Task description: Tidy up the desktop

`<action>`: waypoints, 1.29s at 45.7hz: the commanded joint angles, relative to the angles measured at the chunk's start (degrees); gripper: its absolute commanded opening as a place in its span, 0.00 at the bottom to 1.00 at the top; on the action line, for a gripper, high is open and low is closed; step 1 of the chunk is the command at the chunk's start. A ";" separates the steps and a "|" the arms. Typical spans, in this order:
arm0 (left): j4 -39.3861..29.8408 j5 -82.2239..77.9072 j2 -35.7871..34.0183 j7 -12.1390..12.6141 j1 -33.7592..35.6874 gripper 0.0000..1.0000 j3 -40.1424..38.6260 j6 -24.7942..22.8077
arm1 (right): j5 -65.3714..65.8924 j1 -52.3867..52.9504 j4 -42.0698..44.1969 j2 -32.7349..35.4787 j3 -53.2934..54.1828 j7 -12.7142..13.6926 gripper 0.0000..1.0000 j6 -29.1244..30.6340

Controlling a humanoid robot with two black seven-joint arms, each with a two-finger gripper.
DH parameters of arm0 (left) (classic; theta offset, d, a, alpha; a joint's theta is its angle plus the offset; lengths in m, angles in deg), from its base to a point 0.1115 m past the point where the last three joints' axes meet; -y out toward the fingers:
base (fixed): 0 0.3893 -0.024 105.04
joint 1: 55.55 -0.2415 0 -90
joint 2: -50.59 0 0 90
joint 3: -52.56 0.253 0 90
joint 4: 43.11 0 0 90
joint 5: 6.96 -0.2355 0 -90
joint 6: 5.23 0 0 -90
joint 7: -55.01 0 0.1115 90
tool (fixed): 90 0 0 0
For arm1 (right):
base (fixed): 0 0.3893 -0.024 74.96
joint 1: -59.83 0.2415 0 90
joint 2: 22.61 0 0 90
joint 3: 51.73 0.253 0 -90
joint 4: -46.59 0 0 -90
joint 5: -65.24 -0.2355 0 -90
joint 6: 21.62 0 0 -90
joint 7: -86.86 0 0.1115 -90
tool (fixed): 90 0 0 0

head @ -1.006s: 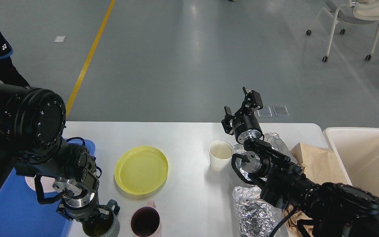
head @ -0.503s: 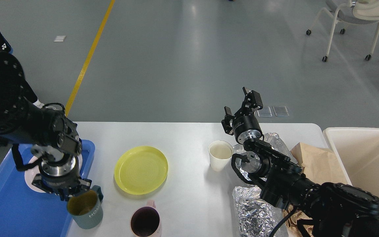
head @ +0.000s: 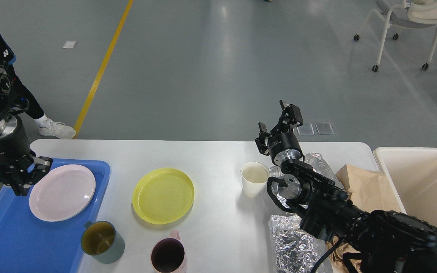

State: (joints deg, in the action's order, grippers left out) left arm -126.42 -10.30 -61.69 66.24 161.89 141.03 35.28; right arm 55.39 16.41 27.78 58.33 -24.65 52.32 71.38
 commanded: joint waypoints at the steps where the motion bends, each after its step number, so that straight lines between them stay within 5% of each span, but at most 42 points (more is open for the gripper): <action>1: -0.02 0.00 -0.04 0.01 0.27 0.00 0.21 0.01 | 0.00 0.00 0.00 0.00 0.00 0.00 1.00 -0.01; 9: -0.02 0.17 0.40 -0.07 -0.60 0.04 -0.40 -0.26 | 0.00 0.00 0.00 0.00 -0.01 0.00 1.00 -0.01; 12: -0.02 0.26 0.84 -0.33 -2.97 0.27 -0.67 -0.87 | 0.00 0.00 0.00 0.00 0.00 0.00 1.00 -0.01; 17: 0.07 0.43 3.03 -0.34 -8.15 0.47 -2.33 -0.96 | 0.00 0.00 -0.09 0.00 0.08 0.00 1.00 -0.01; 21: 0.16 0.87 6.80 -0.42 -14.74 0.98 -2.86 -1.05 | 0.00 0.00 -0.09 0.00 0.08 0.00 1.00 0.08; 34: 0.95 2.45 11.56 -0.95 -23.63 0.98 -4.53 2.55 | 0.00 0.00 0.00 0.00 -0.01 0.00 1.00 -0.01; 49: 0.43 6.15 12.88 -0.34 -25.65 0.97 -4.89 21.53 | 0.00 0.00 -0.09 0.00 -0.01 0.00 1.00 -0.01; 59: 0.25 6.24 14.72 -0.16 -27.93 0.96 -5.41 27.42 | 0.00 0.00 -0.09 0.00 0.08 0.00 1.00 -0.01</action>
State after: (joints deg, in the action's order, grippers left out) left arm -126.14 -4.11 -48.21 66.05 135.54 135.98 59.62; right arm 55.39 16.41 27.75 58.33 -24.60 52.32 71.38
